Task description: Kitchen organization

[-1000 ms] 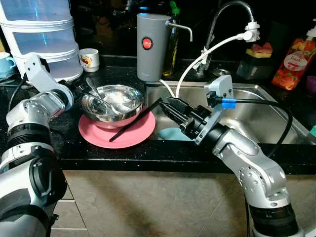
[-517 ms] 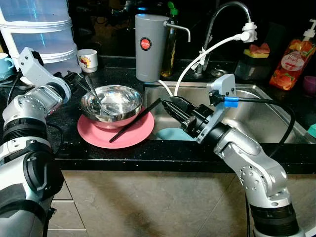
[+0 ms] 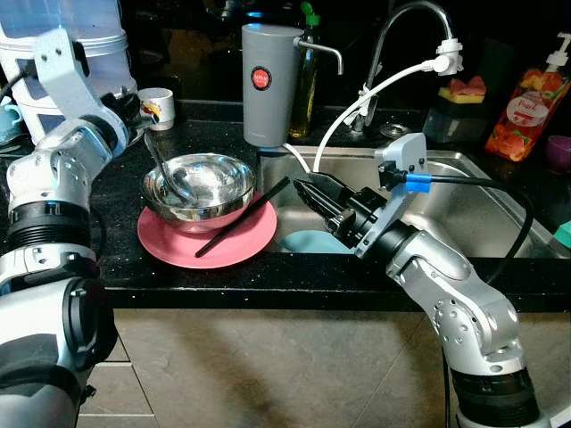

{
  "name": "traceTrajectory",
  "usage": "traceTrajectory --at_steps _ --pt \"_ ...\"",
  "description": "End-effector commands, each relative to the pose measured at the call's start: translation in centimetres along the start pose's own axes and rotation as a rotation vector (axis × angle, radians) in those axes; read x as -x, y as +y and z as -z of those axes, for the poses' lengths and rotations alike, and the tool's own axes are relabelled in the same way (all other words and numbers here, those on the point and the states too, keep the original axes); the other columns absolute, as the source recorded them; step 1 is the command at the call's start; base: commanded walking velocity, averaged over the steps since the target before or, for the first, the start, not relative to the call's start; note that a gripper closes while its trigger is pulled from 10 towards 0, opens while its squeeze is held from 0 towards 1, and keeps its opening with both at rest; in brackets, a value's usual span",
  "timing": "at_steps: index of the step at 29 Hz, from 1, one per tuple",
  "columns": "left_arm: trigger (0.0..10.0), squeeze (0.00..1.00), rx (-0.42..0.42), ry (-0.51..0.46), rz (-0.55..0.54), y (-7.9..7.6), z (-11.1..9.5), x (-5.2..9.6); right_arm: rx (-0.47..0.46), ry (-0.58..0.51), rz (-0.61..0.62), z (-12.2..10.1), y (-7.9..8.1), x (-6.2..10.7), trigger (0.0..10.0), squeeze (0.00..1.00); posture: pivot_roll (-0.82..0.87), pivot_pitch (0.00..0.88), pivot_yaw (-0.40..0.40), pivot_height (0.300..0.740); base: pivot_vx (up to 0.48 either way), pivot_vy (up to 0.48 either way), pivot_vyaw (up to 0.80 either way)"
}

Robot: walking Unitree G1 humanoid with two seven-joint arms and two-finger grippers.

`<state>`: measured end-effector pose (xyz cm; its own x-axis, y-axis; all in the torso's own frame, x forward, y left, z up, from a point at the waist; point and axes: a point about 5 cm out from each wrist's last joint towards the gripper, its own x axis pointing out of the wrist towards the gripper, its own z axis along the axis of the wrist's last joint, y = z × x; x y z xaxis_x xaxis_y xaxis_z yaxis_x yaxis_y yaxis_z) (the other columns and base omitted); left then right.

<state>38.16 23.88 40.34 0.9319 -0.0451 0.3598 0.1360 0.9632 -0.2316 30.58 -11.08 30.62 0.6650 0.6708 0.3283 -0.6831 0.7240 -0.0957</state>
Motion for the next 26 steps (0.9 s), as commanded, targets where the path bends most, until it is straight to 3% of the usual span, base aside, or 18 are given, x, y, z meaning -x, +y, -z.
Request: traceTrajectory --at_steps 1,3,5,7,11,13,17,21,25,26 --pt "10.0 0.0 -0.036 -0.026 0.054 -0.6 -0.8 0.3 0.004 -0.013 0.011 -0.3 -0.1 0.0 10.0 0.0 0.09 0.141 -0.059 0.74 0.0 0.0 0.0" --pt "10.0 0.0 -0.102 -0.056 0.101 -1.5 -1.5 0.6 0.003 -0.014 0.017 -0.3 -0.2 0.1 10.0 0.0 0.09 0.141 -0.059 0.74 0.0 0.0 0.0" --pt "10.0 0.0 -0.125 -0.067 0.132 -2.0 -1.7 0.7 0.002 -0.015 0.019 -0.3 -0.2 0.1 10.0 0.0 0.09 0.141 -0.059 0.74 0.0 0.0 0.0" --pt "10.0 0.0 -0.139 -0.114 0.242 -3.9 -2.8 1.4 0.0 -0.017 0.03 -0.3 -0.3 0.1 10.0 0.0 0.09 0.141 -0.059 0.74 0.0 0.0 0.0" --pt "10.0 0.0 -0.159 -0.145 0.3 -4.9 -3.3 1.8 0.0 -0.018 0.039 -0.3 -0.4 0.1 10.0 0.0 0.09 0.141 -0.059 0.74 0.0 0.0 0.0" --pt "10.0 0.0 -0.186 -0.229 0.382 -6.7 -4.3 2.7 0.003 -0.022 0.054 -0.4 -0.6 0.2 10.0 0.0 0.1 0.155 -0.054 0.74 0.0 0.0 0.0" --pt "10.0 0.0 -0.131 -0.326 0.479 -8.8 -5.1 3.5 0.013 -0.025 0.086 -0.5 -1.1 0.3 10.0 0.0 0.09 0.156 -0.053 0.74 0.0 0.0 0.0" --pt "10.0 0.0 -0.051 -0.313 0.485 -9.7 -3.5 2.7 0.043 -0.019 0.138 -0.8 -1.9 0.5 10.0 0.0 0.08 0.152 -0.051 0.74 0.0 0.0 0.0" --pt "10.0 0.0 0.013 -0.183 0.518 -11.1 0.0 1.0 0.081 0.004 0.223 -0.8 -3.4 1.0 10.0 0.0 0.07 0.15 -0.052 0.74 0.0 0.0 0.0" --pt "10.0 0.0 0.013 -0.183 0.518 -11.1 0.0 1.0 0.081 0.004 0.223 -0.8 -3.4 1.0 10.0 0.0 0.07 0.15 -0.052 0.74 0.0 0.0 0.0"
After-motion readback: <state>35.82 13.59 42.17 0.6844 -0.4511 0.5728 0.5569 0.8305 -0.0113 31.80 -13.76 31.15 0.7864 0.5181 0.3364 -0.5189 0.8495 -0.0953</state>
